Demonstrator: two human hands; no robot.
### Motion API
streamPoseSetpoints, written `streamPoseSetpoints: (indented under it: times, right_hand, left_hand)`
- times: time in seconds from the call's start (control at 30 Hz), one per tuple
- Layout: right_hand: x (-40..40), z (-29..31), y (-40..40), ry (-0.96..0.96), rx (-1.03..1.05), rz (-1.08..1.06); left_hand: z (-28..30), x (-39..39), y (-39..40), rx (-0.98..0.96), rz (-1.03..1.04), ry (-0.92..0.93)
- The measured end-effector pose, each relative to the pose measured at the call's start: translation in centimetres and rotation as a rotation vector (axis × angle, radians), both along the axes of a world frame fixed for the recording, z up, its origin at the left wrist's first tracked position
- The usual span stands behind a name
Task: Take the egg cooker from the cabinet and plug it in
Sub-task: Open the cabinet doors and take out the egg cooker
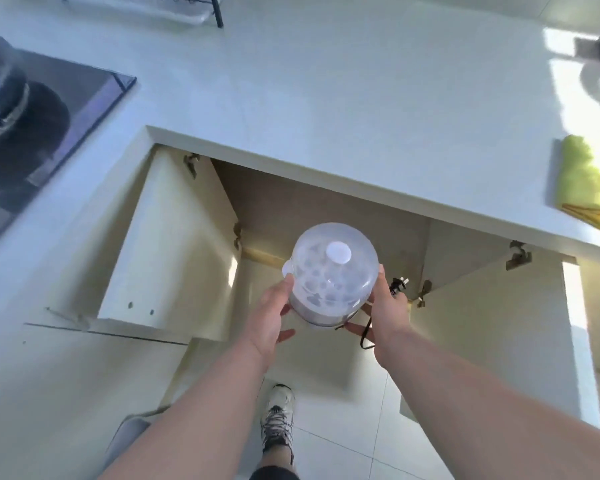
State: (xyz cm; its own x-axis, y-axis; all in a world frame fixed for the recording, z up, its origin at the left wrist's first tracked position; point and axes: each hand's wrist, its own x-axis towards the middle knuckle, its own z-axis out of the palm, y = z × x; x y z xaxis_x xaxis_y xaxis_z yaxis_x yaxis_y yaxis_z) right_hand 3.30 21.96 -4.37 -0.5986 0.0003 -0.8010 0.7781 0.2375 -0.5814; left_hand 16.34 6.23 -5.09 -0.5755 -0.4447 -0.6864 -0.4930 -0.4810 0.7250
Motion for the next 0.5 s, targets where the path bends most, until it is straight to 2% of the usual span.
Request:
streamPoseSetpoints:
  times: [0.23, 0.5]
  right_hand:
    - [4.0, 12.8, 5.4, 0.036, -0.080, -0.040]
    - [5.1, 25.7, 11.7, 0.121, -0.082, -0.039]
  left_hand:
    - [12.4, 3.7, 5.0, -0.058, -0.051, 0.027]
    - [22.5, 4.8, 10.9, -0.063, -0.078, 0.116]
